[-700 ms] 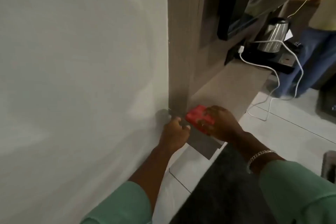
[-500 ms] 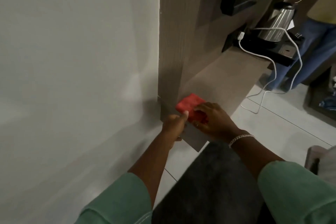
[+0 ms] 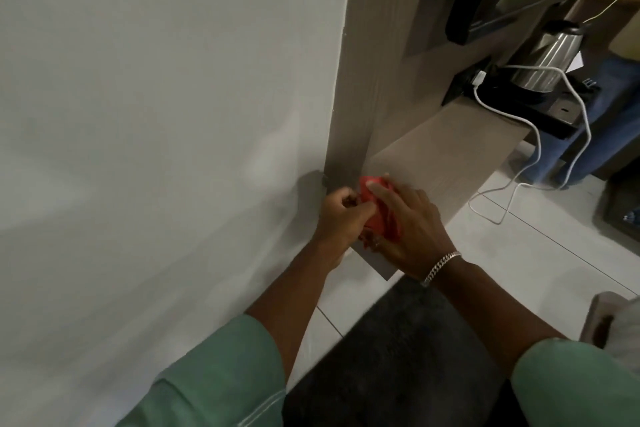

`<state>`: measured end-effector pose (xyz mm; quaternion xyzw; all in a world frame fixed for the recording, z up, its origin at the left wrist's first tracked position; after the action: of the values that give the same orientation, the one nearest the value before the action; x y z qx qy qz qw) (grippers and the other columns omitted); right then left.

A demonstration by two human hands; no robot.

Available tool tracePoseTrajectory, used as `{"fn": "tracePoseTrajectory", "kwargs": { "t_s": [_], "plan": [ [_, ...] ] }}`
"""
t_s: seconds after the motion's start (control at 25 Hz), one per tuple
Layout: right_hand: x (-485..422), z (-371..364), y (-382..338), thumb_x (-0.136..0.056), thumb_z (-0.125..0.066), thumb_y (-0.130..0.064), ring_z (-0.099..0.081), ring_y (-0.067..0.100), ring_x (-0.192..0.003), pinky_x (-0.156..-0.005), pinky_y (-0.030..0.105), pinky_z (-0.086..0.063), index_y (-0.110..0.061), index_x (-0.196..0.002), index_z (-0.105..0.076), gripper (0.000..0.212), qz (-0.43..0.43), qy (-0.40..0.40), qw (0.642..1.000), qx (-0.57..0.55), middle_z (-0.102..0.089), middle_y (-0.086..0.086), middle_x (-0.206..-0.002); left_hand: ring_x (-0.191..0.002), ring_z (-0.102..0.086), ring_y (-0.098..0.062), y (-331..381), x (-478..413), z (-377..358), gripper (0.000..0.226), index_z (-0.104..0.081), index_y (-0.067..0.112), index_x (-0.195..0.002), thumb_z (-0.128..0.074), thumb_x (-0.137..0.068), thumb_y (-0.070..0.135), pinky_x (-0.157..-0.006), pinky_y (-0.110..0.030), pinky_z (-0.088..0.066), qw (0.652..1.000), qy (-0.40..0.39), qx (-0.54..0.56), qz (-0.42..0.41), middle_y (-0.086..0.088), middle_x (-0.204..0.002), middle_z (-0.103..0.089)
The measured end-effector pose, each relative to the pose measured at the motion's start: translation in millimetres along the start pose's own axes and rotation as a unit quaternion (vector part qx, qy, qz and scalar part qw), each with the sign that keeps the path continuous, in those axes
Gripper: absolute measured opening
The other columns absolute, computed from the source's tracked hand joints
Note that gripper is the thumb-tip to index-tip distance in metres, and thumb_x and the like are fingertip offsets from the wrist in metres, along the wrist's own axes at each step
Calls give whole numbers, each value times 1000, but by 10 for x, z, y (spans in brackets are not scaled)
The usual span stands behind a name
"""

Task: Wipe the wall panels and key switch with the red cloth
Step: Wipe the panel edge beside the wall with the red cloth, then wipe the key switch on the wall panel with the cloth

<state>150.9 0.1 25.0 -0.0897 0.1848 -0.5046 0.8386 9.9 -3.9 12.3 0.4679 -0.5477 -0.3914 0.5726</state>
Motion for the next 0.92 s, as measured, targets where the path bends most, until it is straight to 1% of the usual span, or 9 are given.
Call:
{"fn": "tracePoseTrajectory", "kwargs": {
  "t_s": [0.16,0.24,0.32,0.44,0.52,0.6,0.76,0.84,0.92],
  "plan": [
    [109,292,-894,-80,-58,-64,-27,39,-147,-114,57,-32,-31,-147,-32,79,127,85,988,-11,-29,13,-160,-97,-68,-24,503,791,512,23,-64,20,-93,-69,-72,28,-77,-43,-63,996,21,26,-86,-4,-101,-70],
    [121,425,-1368,-79,-65,-56,-31,39,-145,-115,53,-34,-31,-146,-33,79,178,116,977,-34,-28,15,-160,-81,-68,-17,779,1228,842,15,-58,15,-83,-64,-72,22,-65,-34,-60,989,48,11,-142,-3,-84,-69],
    [123,552,-1928,-78,-66,-44,-43,37,-136,-108,44,-42,-30,-144,-38,73,198,162,962,-99,-32,15,-159,-66,-57,-21,1070,1702,1211,14,-49,7,-82,-57,-71,9,-57,-36,-49,977,52,-26,-204,-9,-73,-59],
    [124,709,-2911,-88,-52,-31,-51,29,-132,-105,36,-46,-28,-142,-45,54,220,264,917,-202,-43,11,-153,-73,-52,-28,1492,2477,1799,21,-51,6,-95,-57,-75,4,-69,-43,-47,954,68,-95,-276,-8,-80,-55],
    [140,816,-3545,-91,-51,-23,-51,26,-132,-106,37,-48,-28,-141,-47,51,254,308,882,-248,-46,12,-150,-96,-64,-15,1720,2985,2232,24,-58,15,-104,-59,-81,6,-93,-38,-53,918,120,-158,-343,5,-96,-65],
    [171,920,-4140,-87,-61,-20,-50,26,-133,-110,34,-44,-28,-144,-42,60,311,332,854,-252,-44,13,-151,-116,-61,-9,1940,3518,2741,30,-62,14,-114,-58,-86,6,-107,-34,-47,854,214,-228,-416,6,-113,-68],
    [200,1055,-5168,-89,-68,-25,-39,35,-142,-119,44,-34,-24,-149,-35,68,387,357,810,-260,-36,16,-156,-129,-56,-12,2288,4523,3735,30,-66,5,-114,-54,-86,6,-110,-32,-44,679,443,-323,-488,-3,-125,-68],
    [157,1066,-5582,-92,-66,-31,-22,35,-152,-124,49,-26,-21,-151,-26,72,394,344,810,-265,-27,16,-161,-132,-54,-17,2367,4868,4180,30,-67,3,-109,-49,-85,2,-112,-36,-43,574,523,-364,-515,-7,-126,-67],
    [123,1015,-5905,-93,-63,-40,-6,29,-155,-126,55,-18,-20,-153,-16,79,390,319,821,-270,-16,10,-165,-143,-41,-28,2386,5046,4621,41,-61,-2,-123,-46,-85,5,-120,-50,-30,503,555,-464,-472,-17,-142,-55]
  ]
}}
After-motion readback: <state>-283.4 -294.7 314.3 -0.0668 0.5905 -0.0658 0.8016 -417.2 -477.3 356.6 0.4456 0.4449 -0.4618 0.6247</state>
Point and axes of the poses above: each hand's wrist, its own x-axis away from the middle knuckle, its own z-axis out of the back of the hand, y = z × x, the point moved 2 cm from there along -x, towards the middle knuckle
